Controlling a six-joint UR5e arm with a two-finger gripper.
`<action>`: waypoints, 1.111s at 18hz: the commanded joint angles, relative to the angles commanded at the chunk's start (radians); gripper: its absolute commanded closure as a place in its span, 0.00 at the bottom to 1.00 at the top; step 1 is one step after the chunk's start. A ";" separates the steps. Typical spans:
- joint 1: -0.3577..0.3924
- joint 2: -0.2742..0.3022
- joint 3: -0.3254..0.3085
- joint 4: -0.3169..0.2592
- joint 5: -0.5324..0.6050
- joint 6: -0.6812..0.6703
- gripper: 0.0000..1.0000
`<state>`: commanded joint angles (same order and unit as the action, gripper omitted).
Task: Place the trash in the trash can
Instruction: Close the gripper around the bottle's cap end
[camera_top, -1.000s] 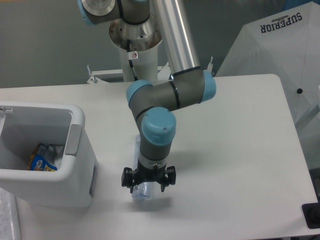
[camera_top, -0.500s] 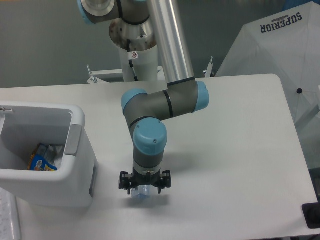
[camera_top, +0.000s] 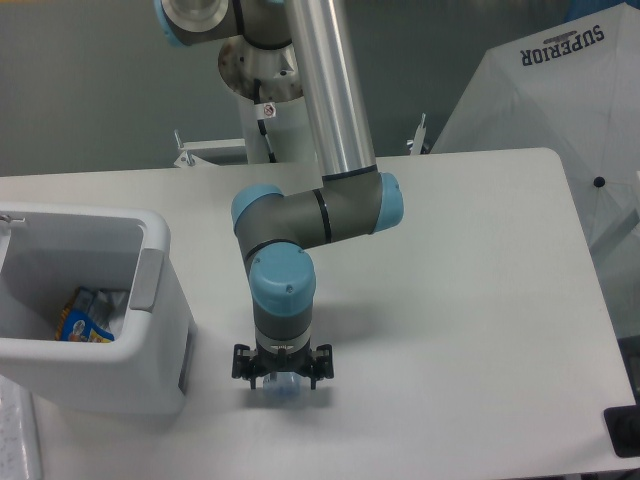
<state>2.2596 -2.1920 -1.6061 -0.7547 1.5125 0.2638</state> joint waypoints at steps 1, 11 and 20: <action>0.000 -0.003 0.002 0.002 0.002 0.000 0.02; -0.003 -0.002 -0.003 0.002 0.003 0.000 0.18; -0.003 0.005 0.000 0.000 0.003 0.000 0.33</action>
<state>2.2565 -2.1875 -1.6061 -0.7547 1.5156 0.2638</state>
